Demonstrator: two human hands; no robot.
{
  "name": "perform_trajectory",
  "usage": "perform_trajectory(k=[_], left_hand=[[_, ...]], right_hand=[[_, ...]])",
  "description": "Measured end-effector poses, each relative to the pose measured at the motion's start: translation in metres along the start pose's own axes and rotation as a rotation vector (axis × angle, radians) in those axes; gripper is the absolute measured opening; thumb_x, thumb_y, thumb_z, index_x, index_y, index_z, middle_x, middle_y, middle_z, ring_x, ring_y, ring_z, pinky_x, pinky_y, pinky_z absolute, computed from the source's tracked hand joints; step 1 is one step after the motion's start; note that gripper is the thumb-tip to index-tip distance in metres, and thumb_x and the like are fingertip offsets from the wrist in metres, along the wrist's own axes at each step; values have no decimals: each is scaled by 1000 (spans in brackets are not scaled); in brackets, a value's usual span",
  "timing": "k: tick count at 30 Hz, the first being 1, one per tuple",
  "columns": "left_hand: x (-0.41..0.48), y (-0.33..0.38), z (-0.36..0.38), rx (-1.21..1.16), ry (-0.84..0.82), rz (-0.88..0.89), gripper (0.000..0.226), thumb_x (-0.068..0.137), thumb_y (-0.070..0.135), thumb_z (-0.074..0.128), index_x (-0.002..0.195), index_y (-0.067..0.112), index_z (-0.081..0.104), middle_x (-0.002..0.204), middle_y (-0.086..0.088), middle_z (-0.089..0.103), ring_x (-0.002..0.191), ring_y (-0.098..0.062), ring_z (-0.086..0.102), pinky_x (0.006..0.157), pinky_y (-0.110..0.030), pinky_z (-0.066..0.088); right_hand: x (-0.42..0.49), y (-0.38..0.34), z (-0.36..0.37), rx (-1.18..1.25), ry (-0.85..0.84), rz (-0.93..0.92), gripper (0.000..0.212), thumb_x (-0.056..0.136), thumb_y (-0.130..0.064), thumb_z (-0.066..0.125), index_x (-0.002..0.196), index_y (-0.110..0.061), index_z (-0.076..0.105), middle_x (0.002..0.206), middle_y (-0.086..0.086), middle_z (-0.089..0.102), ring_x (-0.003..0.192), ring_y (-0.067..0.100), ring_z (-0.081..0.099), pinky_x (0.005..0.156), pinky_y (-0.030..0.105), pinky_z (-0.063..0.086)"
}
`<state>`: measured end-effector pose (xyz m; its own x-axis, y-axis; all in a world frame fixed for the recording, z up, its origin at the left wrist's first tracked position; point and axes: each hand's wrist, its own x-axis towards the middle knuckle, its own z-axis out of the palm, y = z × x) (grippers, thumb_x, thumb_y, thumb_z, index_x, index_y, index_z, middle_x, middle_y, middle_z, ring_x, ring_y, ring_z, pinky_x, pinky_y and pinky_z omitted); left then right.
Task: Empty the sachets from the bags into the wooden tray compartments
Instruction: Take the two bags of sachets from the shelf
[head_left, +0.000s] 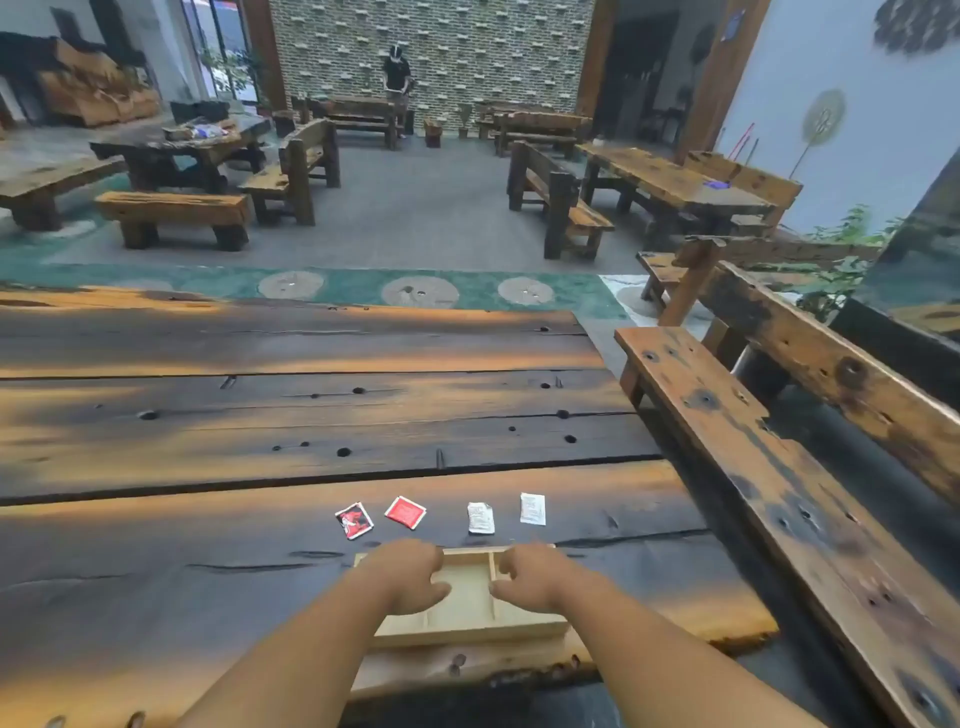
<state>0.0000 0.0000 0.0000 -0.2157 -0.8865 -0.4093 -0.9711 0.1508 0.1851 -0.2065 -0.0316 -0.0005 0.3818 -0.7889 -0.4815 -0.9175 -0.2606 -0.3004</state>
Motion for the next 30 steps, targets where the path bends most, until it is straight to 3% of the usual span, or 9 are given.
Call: perform_trajectory(k=[4, 9, 12, 15, 21, 23, 27, 30], left_hand=[[22, 16, -8, 30, -30, 86, 50, 94, 52, 43, 127, 17, 57, 124, -7, 63, 113, -28, 59, 88, -38, 48], [60, 67, -19, 97, -55, 236, 50, 87, 55, 43, 115, 17, 61, 118, -8, 66, 106, -29, 61, 89, -41, 52], [75, 119, -35, 142, -40, 331, 46, 92, 48, 45, 116, 12, 61, 117, -11, 66, 104, -31, 61, 87, -38, 50], [91, 177, -56, 228, -6, 412, 45, 94, 44, 48, 116, 8, 63, 115, -13, 67, 103, -31, 62, 87, -37, 50], [95, 315, -83, 363, 20, 612, 44, 97, 41, 49, 130, 12, 57, 127, -9, 61, 115, -29, 57, 88, -34, 44], [95, 362, -82, 369, 17, 706, 37, 96, 37, 51, 125, 15, 60, 123, -7, 63, 114, -29, 59, 87, -34, 44], [94, 461, -70, 456, -14, 842, 36, 87, 41, 51, 101, 13, 68, 102, -10, 71, 92, -30, 65, 81, -39, 55], [76, 540, -65, 520, -6, 1006, 37, 89, 40, 52, 105, 11, 68, 109, -14, 69, 100, -34, 63, 83, -34, 50]], right_hand=[[-19, 14, -3, 96, 51, 132, 54, 91, -45, 51, 134, -14, 58, 137, 8, 59, 124, 28, 54, 98, 37, 44], [-46, 60, -14, 142, 46, 276, 45, 88, -37, 52, 112, -2, 66, 115, 19, 68, 107, 37, 62, 89, 44, 51], [-69, 98, -27, 178, 64, 342, 49, 90, -44, 52, 122, -9, 63, 123, 12, 65, 110, 30, 60, 90, 40, 50], [-97, 140, -43, 267, 157, 408, 60, 88, -55, 50, 119, -6, 64, 122, 15, 66, 107, 31, 63, 91, 44, 51], [-181, 225, -65, 313, 316, 517, 58, 86, -51, 53, 111, 0, 66, 113, 25, 67, 102, 41, 64, 80, 43, 52], [-217, 253, -63, 345, 342, 590, 56, 88, -51, 56, 107, 0, 68, 109, 23, 70, 98, 37, 66, 74, 36, 48], [-305, 298, -51, 401, 401, 792, 50, 88, -50, 59, 110, -7, 69, 116, 14, 68, 104, 31, 63, 78, 33, 47], [-369, 327, -40, 402, 443, 956, 41, 85, -51, 58, 95, -13, 69, 116, 16, 69, 96, 32, 61, 72, 29, 37]])
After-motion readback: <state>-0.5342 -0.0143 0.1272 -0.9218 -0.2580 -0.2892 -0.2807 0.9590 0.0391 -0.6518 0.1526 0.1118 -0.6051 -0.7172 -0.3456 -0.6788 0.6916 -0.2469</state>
